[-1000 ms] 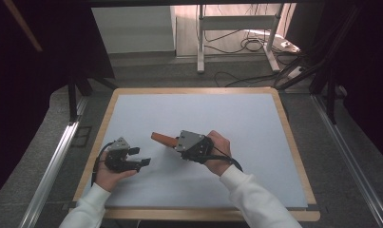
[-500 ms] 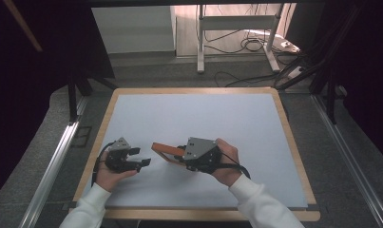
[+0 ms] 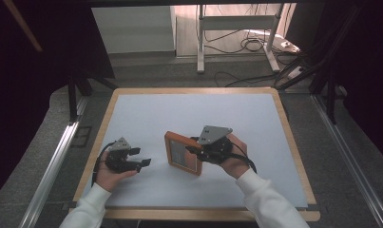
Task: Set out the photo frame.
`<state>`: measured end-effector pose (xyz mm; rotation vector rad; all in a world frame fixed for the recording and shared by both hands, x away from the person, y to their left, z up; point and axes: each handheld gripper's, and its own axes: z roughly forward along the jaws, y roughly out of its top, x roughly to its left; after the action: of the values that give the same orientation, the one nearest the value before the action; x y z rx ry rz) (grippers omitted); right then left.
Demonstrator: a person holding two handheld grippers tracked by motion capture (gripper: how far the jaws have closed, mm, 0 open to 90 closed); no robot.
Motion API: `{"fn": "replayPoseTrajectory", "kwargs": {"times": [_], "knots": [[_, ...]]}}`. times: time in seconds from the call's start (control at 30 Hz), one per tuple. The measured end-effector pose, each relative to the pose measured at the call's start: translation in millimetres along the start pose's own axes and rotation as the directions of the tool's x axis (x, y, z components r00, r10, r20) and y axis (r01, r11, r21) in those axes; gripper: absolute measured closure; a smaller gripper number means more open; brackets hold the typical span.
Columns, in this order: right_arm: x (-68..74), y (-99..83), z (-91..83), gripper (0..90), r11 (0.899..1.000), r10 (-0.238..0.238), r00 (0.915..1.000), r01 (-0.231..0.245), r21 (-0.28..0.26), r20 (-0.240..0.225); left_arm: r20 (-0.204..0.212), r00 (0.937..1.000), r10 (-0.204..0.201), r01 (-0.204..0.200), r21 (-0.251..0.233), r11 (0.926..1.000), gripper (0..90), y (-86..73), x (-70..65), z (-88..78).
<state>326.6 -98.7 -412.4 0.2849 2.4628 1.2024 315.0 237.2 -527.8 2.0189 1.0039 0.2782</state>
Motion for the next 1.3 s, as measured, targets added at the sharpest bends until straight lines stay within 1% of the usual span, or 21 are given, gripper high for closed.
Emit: {"fn": "replayPoseTrajectory", "kwargs": {"times": [0.13, 0.23, 0.37, 0.43, 0.53, 0.6, 0.67, 0.7, 0.73, 0.77, 0.83, 0.9, 0.93, 1.0, 1.03, 1.07, 1.1, 1.2, 1.3], "knots": [[-6.9, -1.0, 3.8, 60.6, 1.000, 0.010, 0.9995, -0.011, 0.023, 0.031, 0.000, 1.0000, -0.002, 0.002, -0.004, 1.0000, 28.0, -0.1, 0.1, 0.0], [-13.8, -2.1, 7.3, 56.9, 0.999, 0.029, 0.9982, -0.032, 0.044, 0.052, 0.003, 1.0000, -0.005, 0.005, -0.003, 1.0000, 28.0, -0.2, -0.1, 0.4], [-24.8, -5.6, 13.9, 51.8, 0.996, 0.060, 0.9954, -0.065, 0.063, 0.075, 0.006, 1.0000, 0.001, -0.001, -0.004, 1.0000, 27.9, -0.2, -0.6, 1.1], [-29.7, -7.9, 16.9, 49.5, 0.994, 0.079, 0.9930, -0.085, 0.066, 0.087, 0.004, 1.0000, 0.002, -0.002, -0.004, 1.0000, 27.9, -0.2, -0.6, 1.1], [-35.0, -11.4, 19.8, 47.4, 0.992, 0.097, 0.9901, -0.104, 0.066, 0.102, 0.006, 1.0000, 0.005, -0.005, -0.004, 1.0000, 27.9, -0.3, -0.2, 1.3], [-36.3, -12.5, 20.4, 47.2, 0.992, 0.106, 0.9890, -0.112, 0.059, 0.103, 0.007, 1.0000, 0.005, -0.005, -0.002, 1.0000, 27.9, -0.3, -0.3, 1.5], [-35.0, -12.3, 20.5, 45.1, 0.993, 0.101, 0.9881, -0.108, 0.057, 0.116, 0.008, 0.9999, 0.006, -0.006, -0.003, 1.0000, 27.9, -0.3, -0.6, 1.6], [-33.7, -12.0, 20.0, 41.8, 0.993, 0.101, 0.9855, -0.109, 0.050, 0.136, 0.008, 0.9999, 0.008, -0.008, -0.003, 1.0000, 27.9, -0.2, -0.6, 1.5], [-32.8, -12.0, 18.8, 37.9, 0.992, 0.114, 0.9826, -0.121, 0.039, 0.146, 0.008, 0.9999, 0.009, -0.009, -0.003, 1.0000, 27.9, -0.2, -0.8, 1.5], [-31.8, -12.1, 17.3, 34.6, 0.989, 0.142, 0.9793, -0.147, 0.025, 0.144, 0.008, 0.9999, 0.009, -0.009, -0.003, 1.0000, 27.9, -0.2, -0.8, 1.3], [-29.8, -13.5, 11.8, 29.8, 0.984, 0.179, 0.9687, -0.180, -0.011, 0.172, 0.008, 0.9999, 0.010, -0.010, -0.003, 0.9999, 27.9, -0.2, -0.9, 1.3], [-27.9, -16.8, 4.5, 26.3, 0.973, 0.229, 0.9579, -0.225, -0.046, 0.173, 0.008, 0.9999, 0.011, -0.011, -0.003, 0.9999, 27.9, -0.1, -1.2, 1.2], [-26.7, -19.3, 0.8, 24.6, 0.968, 0.252, 0.9518, -0.246, -0.052, 0.175, 0.009, 0.9999, 0.008, -0.008, 0.000, 1.0000, 27.9, -0.1, -1.4, 1.0], [-22.3, -26.9, -6.5, 22.1, 0.961, 0.277, 0.9392, -0.272, -0.052, 0.203, 0.009, 0.9999, 0.008, -0.008, -0.001, 1.0000, 27.9, 0.0, -1.4, 1.0], [-19.5, -31.9, -10.4, 21.9, 0.955, 0.296, 0.9322, -0.292, -0.054, 0.208, 0.008, 0.9999, 0.009, -0.009, -0.003, 1.0000, 27.9, -0.1, -1.2, 1.4], [-16.1, -37.7, -13.7, 21.8, 0.946, 0.324, 0.9241, -0.318, -0.064, 0.202, 0.009, 0.9999, 0.006, -0.006, -0.003, 1.0000, 27.9, -0.2, -1.3, 1.6], [-12.3, -43.8, -16.9, 21.9, 0.940, 0.342, 0.9191, -0.336, -0.066, 0.195, 0.010, 0.9999, 0.009, -0.008, 0.000, 1.0000, 27.9, -0.2, -1.2, 1.7], [0.4, -63.6, -23.2, 23.2, 0.931, 0.363, 0.9141, -0.360, -0.051, 0.180, 0.008, 0.9999, 0.010, -0.010, 0.004, 0.9999, 27.9, -0.2, -1.4, 2.4], [12.1, -82.4, -26.6, 25.6, 0.920, 0.390, 0.9073, -0.389, -0.038, 0.157, 0.000, 0.9999, 0.011, -0.011, 0.002, 0.9999, 27.9, 0.0, -1.8, 2.1]]}}
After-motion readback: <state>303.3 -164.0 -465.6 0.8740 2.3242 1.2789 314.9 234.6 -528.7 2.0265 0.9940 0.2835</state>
